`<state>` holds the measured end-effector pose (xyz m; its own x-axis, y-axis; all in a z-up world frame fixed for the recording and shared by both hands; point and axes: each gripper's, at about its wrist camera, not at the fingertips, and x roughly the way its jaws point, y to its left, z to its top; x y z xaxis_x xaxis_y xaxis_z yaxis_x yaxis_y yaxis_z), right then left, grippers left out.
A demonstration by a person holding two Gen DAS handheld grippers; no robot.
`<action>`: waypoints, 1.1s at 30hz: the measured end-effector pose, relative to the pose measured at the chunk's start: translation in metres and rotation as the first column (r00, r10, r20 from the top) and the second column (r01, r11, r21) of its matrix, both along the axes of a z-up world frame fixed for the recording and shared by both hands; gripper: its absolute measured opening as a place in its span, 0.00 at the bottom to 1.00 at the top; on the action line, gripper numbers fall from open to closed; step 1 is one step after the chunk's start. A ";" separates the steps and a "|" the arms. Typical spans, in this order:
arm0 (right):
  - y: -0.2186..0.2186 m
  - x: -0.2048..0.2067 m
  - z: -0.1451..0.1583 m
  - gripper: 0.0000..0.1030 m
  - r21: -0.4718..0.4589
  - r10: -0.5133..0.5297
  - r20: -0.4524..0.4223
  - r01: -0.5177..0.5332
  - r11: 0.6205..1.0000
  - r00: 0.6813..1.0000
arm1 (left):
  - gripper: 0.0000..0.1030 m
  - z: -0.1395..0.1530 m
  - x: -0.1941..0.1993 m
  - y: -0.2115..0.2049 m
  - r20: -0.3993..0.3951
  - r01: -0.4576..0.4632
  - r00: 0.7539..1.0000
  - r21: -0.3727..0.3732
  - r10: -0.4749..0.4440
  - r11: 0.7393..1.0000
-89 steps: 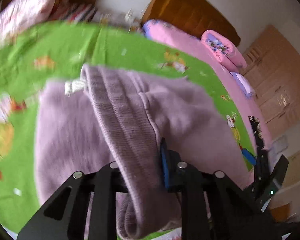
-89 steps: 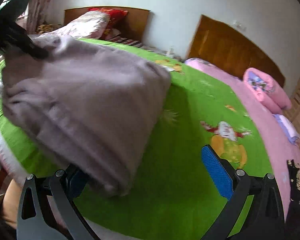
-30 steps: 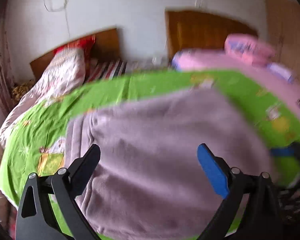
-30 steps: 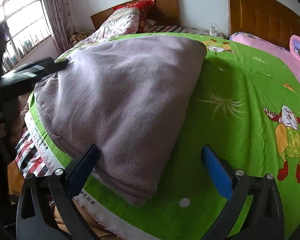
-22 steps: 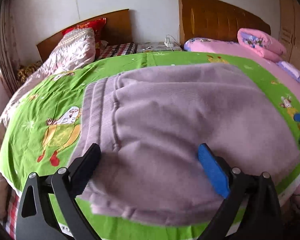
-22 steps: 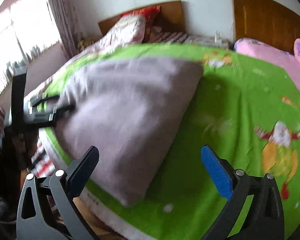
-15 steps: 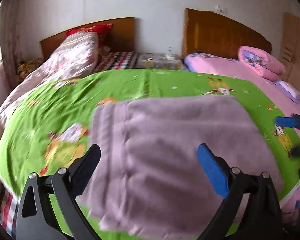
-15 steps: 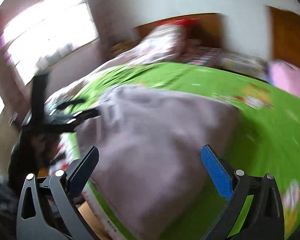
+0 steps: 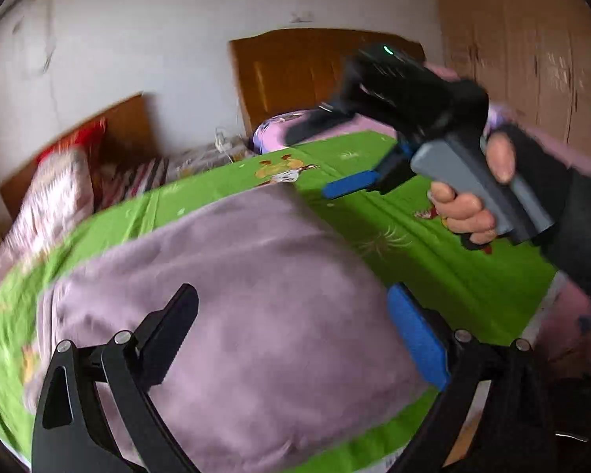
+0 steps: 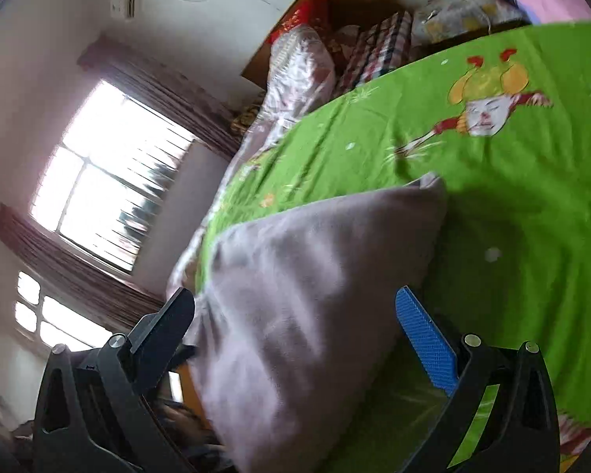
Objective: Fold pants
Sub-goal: 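Press and smooth the folded bundle with both open tools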
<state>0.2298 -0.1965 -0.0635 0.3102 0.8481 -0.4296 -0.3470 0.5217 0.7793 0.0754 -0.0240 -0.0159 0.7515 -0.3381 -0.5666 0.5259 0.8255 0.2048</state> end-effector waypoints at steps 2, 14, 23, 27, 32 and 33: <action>0.010 -0.004 0.003 0.96 0.006 0.027 0.001 -0.027 1.000 1.000 | 0.94 -0.008 0.001 -0.014 -0.001 0.027 1.000 0.050 -0.027 0.998; 0.061 0.070 -0.008 0.96 -0.176 -0.080 -0.099 0.062 0.982 0.992 | 0.92 -0.042 0.006 -0.026 -0.143 0.082 0.987 0.086 -0.069 0.993; 0.038 0.052 0.014 0.96 -0.148 -0.176 0.002 0.174 0.974 0.984 | 0.91 -0.017 -0.023 -0.004 -0.056 0.057 0.997 0.002 -0.056 0.998; 0.050 0.026 0.046 0.96 -0.099 -0.130 0.101 0.140 0.985 0.986 | 0.93 0.012 -0.014 0.054 -0.069 -0.064 0.996 -0.148 0.055 0.987; 0.101 0.027 0.044 0.96 -0.092 0.041 0.056 -0.036 0.995 0.998 | 0.93 -0.002 0.026 0.118 -0.122 -0.307 0.948 -0.099 0.295 0.947; 0.113 0.034 0.035 0.96 -0.131 0.054 0.041 -0.049 0.990 0.998 | 0.93 -0.016 0.035 0.125 -0.162 -0.346 0.928 -0.045 0.335 0.937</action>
